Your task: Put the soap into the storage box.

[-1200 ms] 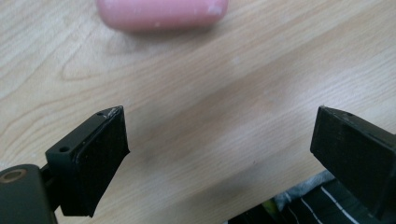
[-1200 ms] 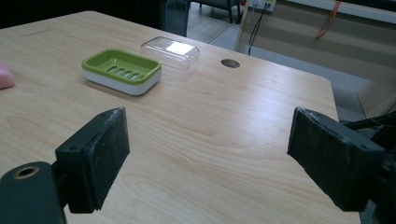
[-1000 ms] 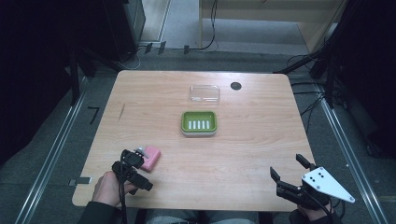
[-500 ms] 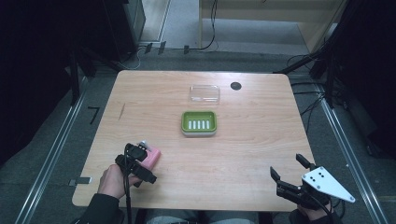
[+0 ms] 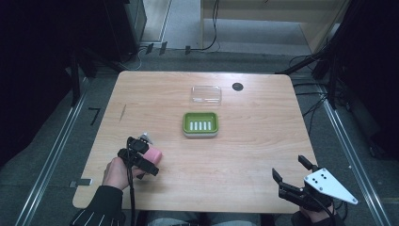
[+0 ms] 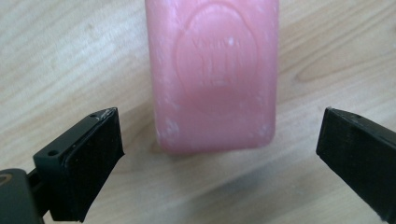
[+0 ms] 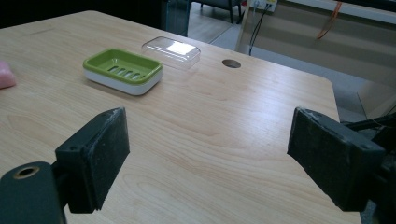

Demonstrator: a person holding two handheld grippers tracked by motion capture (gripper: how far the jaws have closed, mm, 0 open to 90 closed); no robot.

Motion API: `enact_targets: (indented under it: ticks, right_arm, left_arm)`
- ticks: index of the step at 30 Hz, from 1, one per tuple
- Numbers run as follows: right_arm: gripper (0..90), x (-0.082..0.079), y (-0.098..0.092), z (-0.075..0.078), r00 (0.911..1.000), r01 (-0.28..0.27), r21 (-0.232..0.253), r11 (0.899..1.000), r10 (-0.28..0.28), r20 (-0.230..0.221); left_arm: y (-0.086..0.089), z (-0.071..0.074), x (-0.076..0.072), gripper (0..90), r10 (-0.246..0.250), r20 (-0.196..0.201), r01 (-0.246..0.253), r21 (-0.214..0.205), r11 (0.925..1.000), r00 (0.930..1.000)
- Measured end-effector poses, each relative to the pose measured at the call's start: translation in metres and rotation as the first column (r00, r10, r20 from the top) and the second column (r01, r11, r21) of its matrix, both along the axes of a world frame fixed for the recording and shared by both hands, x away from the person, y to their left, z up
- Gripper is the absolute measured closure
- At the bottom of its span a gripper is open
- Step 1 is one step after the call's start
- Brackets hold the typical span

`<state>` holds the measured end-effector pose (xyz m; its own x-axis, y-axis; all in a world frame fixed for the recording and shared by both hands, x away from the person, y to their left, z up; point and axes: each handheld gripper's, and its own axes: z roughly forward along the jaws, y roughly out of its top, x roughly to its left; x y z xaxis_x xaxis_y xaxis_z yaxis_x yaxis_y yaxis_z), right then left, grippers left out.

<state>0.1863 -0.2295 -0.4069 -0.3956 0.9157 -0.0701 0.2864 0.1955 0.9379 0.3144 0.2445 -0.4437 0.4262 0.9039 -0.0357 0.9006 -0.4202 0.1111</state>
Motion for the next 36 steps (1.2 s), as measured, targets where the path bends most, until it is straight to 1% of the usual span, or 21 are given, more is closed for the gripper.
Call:
enact_targets:
  ticks: [1, 2, 3, 4, 6, 8, 14, 17, 19, 22, 23, 24, 26, 27, 28, 31, 32, 34, 35, 36]
  right_arm:
    - [12.9, 0.000, 0.000, 0.000, 1.0000, 0.000, 0.000, 1.000, 0.000, 0.000]
    - [12.9, 0.000, 0.000, 0.000, 1.0000, 0.000, 0.000, 1.000, 0.000, 0.000]
    - [12.9, 0.000, 0.000, 0.000, 1.0000, 0.000, 0.000, 1.000, 0.000, 0.000]
    - [12.9, 0.000, 0.000, 0.000, 1.0000, 0.000, 0.000, 1.000, 0.000, 0.001]
    - [13.0, 0.000, 0.000, 0.000, 1.0000, 0.000, 0.000, 1.000, 0.000, 0.001]
    - [12.9, 0.000, 0.000, 0.000, 1.0000, 0.000, -0.001, 1.000, 0.000, 0.001]
    - [12.9, 0.000, 0.000, 0.000, 1.0000, 0.000, -0.002, 1.000, 0.000, 0.001]
    - [12.9, 0.000, 0.000, 0.000, 1.0000, 0.000, -0.001, 1.000, 0.000, 0.001]
    - [12.9, 0.000, 0.000, 0.000, 1.0000, 0.000, -0.001, 1.000, 0.000, 0.001]
    - [12.9, 0.000, 0.001, 0.000, 1.0000, 0.000, -0.002, 1.000, 0.000, 0.001]
    - [12.9, 0.000, 0.001, 0.000, 1.0000, 0.000, -0.002, 1.000, 0.000, 0.000]
    - [12.9, 0.000, 0.001, 0.000, 1.0000, 0.000, -0.002, 1.000, 0.000, 0.000]
    - [12.9, 0.000, 0.001, 0.000, 1.0000, -0.001, -0.003, 1.000, 0.001, 0.001]
    - [12.9, 0.000, 0.001, 0.000, 1.0000, -0.001, -0.003, 1.000, 0.001, 0.001]
    - [12.9, 0.000, 0.001, 0.000, 1.0000, -0.001, -0.004, 1.000, 0.001, 0.000]
    - [12.9, 0.000, 0.001, 0.000, 1.0000, 0.000, -0.003, 1.000, 0.000, -0.001]
    - [12.9, 0.000, 0.001, 0.000, 1.0000, -0.001, -0.003, 1.000, 0.001, -0.001]
    - [12.9, 0.000, 0.001, 0.000, 1.0000, 0.000, -0.001, 1.000, 0.000, -0.002]
    - [12.9, 0.000, 0.001, 0.000, 1.0000, 0.000, 0.000, 1.000, 0.000, -0.002]
    - [12.9, 0.000, 0.001, 0.000, 1.0000, -0.001, -0.002, 1.000, 0.001, -0.001]
  left_arm:
    - [0.000, -0.001, 0.002, 0.9, 0.002, 0.006, -0.002, -0.002, 1.0000, 1.0000]
    - [0.000, -0.001, 0.007, 0.9, 0.006, 0.005, -0.006, 0.005, 1.0000, 1.0000]
    - [0.000, -0.001, 0.007, 0.9, 0.006, 0.005, -0.006, 0.005, 1.0000, 1.0000]
    - [0.000, -0.001, 0.009, 0.9, 0.011, 0.005, -0.011, -0.001, 0.9999, 0.9999]
    - [-0.001, -0.002, 0.013, 0.9, 0.007, 0.007, -0.007, 0.002, 1.0000, 1.0000]
    - [-0.001, -0.003, 0.017, 0.8, 0.014, 0.012, -0.014, -0.003, 0.9999, 0.9998]
    - [-0.003, -0.007, 0.022, 0.9, 0.011, 0.001, -0.011, 0.009, 0.9999, 0.9999]
    - [-0.004, -0.007, 0.023, 1.2, 0.018, 0.016, -0.018, 0.016, 0.9997, 0.9997]
    - [-0.003, -0.008, 0.024, 5.4, 0.017, 0.015, -0.017, 0.017, 0.9997, 0.9997]
    - [-0.003, -0.008, 0.024, 8.7, 0.018, 0.018, -0.019, 0.020, 0.9996, 0.9997]
    - [-0.004, -0.007, 0.024, 13.1, 0.018, 0.023, -0.018, 0.019, 0.9997, 0.9996]
    - [-0.004, -0.007, 0.023, 13.1, 0.015, 0.034, -0.016, 0.015, 0.9998, 0.9993]
    - [-0.005, -0.007, 0.023, 15.9, 0.016, 0.042, -0.017, 0.017, 0.9997, 0.9990]
    - [-0.005, -0.006, 0.023, 15.9, 0.012, 0.044, -0.013, 0.012, 0.9998, 0.9990]
    - [-0.006, -0.007, 0.023, 18.0, 0.012, 0.047, -0.012, 0.010, 0.9999, 0.9988]
    - [-0.008, -0.008, 0.022, 21.5, 0.000, 0.046, -0.001, 0.016, 0.9999, 0.9989]
    - [-0.010, -0.008, 0.022, 24.0, -0.006, 0.046, 0.006, 0.016, 0.9998, 0.9989]
    - [-0.011, -0.009, 0.021, 26.6, -0.009, 0.046, 0.008, 0.016, 0.9998, 0.9989]
    - [-0.013, -0.009, 0.021, 27.1, -0.011, 0.049, 0.010, 0.025, 0.9996, 0.9987]
    - [-0.013, -0.009, 0.021, 28.4, -0.011, 0.049, 0.010, 0.025, 0.9996, 0.9987]
